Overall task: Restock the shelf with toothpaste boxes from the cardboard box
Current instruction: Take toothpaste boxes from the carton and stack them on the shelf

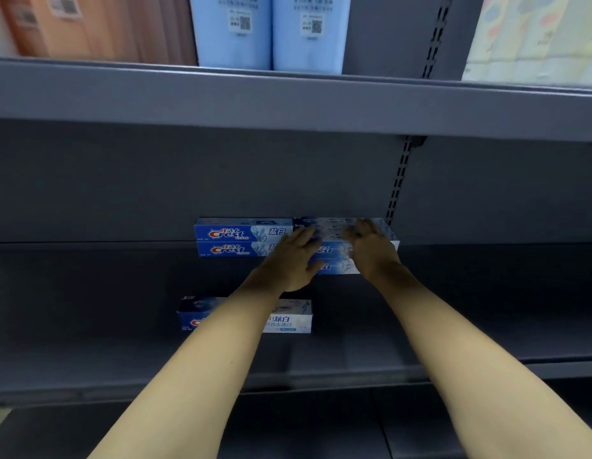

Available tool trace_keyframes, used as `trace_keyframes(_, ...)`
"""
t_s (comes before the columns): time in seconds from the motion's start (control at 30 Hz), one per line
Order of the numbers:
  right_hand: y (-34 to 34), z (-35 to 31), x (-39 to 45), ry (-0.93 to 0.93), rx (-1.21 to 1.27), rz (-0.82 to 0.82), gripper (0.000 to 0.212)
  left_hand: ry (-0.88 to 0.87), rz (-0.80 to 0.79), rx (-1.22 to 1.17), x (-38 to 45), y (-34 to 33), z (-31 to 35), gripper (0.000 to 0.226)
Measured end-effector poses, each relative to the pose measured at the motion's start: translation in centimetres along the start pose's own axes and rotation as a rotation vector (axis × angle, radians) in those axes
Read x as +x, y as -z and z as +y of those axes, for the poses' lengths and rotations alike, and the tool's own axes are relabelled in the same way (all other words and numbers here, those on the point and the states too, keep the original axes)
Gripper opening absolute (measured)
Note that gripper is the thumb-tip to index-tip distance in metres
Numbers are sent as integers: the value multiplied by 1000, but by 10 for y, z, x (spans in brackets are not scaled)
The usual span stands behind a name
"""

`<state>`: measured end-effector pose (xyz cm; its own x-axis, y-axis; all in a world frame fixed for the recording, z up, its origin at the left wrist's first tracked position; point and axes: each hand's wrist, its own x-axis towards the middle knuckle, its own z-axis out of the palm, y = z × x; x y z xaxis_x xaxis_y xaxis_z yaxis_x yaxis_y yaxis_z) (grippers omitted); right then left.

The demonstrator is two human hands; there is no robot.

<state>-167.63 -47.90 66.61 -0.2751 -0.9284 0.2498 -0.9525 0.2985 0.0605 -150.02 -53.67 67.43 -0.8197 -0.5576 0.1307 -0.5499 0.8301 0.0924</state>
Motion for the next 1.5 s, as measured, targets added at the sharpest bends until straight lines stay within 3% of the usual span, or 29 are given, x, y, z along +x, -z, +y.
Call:
trace_keyframes(0.1,7,-16,-8,-20,81,99,60,75,13,-5,-18,7,-13,56)
trace_keyframes(0.33,25,-71,-34,249,242,158,30,229,-165,-165,-79,30,-27,57)
trace_keyframes(0.47,30,-97,-53,343,261,40,30,315,-225,-192,-112,39,-35,58)
trace_keyframes(0.6,33,-114,-73,361,263,-166,43,359,-266,-171,-142,39,-41,72)
trace_keyframes(0.73,32,-119,-91,391,189,-290,57,353,-218,-11,-157,30,-42,55)
trace_keyframes(0.87,32,-114,-96,382,209,-282,40,364,-123,47,-158,29,-36,41)
trace_keyframes(1.03,36,-85,-106,345,176,-275,52,276,-83,28,-149,26,-14,37)
trace_keyframes(1.33,41,-6,-124,174,125,-287,47,100,2,16,-100,16,49,20)
trace_keyframes(1.5,35,17,-128,108,80,-277,45,72,1,29,-80,4,70,36)
